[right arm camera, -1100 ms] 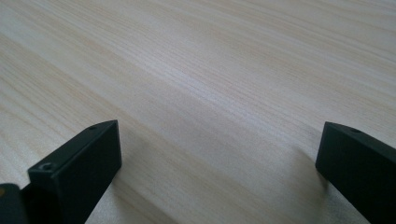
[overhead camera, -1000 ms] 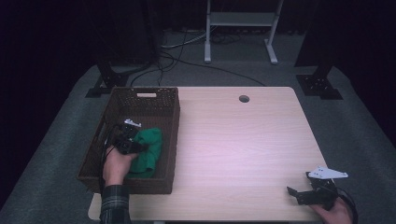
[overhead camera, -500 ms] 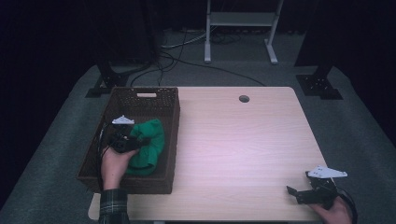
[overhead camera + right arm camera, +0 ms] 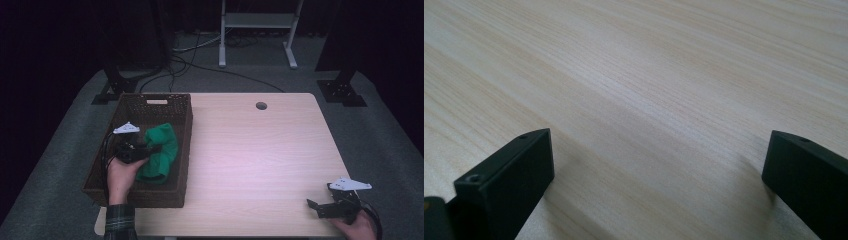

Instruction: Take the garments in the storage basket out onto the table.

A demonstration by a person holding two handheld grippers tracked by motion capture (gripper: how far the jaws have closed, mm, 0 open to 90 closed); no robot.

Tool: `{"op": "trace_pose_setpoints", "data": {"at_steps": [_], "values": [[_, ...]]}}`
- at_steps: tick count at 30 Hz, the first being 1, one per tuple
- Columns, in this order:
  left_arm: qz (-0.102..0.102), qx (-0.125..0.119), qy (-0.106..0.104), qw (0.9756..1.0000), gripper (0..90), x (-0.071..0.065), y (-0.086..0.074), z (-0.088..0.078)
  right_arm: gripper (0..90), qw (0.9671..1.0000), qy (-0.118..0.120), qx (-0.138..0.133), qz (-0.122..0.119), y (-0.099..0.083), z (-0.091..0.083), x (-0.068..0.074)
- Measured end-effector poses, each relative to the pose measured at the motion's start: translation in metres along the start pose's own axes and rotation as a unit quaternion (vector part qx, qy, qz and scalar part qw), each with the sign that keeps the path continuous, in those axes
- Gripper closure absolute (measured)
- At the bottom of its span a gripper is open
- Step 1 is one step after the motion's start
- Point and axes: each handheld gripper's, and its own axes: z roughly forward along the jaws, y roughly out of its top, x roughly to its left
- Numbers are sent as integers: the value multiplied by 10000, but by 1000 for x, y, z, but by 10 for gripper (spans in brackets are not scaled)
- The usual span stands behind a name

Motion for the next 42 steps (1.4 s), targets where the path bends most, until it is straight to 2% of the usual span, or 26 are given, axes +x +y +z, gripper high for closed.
{"op": "trace_pose_setpoints", "data": {"at_steps": [3, 8, 12, 19, 26, 37, 40, 42], "values": [[-27, -90, 58, 9999, 728, 1, 0, -2, 0, 10000, 9, -4, -6, 0, 0, 0], [-27, -297, -20, 9996, 730, 0, 0, -6, 0, 10000, -8, 0, 15, 3, 3, 1], [-56, -565, -52, 9984, 730, 1, 0, -12, 0, 10000, -7, -1, 16, 3, 3, 1], [-146, -1055, -255, 9940, 731, 2, 1, -23, 0, 10000, -8, 1, 16, 3, 3, 1], [-238, -1394, -451, 9889, 731, 2, 2, -33, 0, 10000, -25, -1, 33, 2, 2, 2], [-79, -1719, -529, 9837, 731, -12, 15, -49, 0, 10000, -26, -2, 33, 2, 2, 2], [-12, -1755, -519, 9831, 731, -18, 19, -52, 0, 10000, -26, -2, 33, 2, 2, 2], [-3, -1831, -594, 9813, 731, -20, 21, -53, 0, 10000, -28, -4, 32, 2, 2, 2]]}}
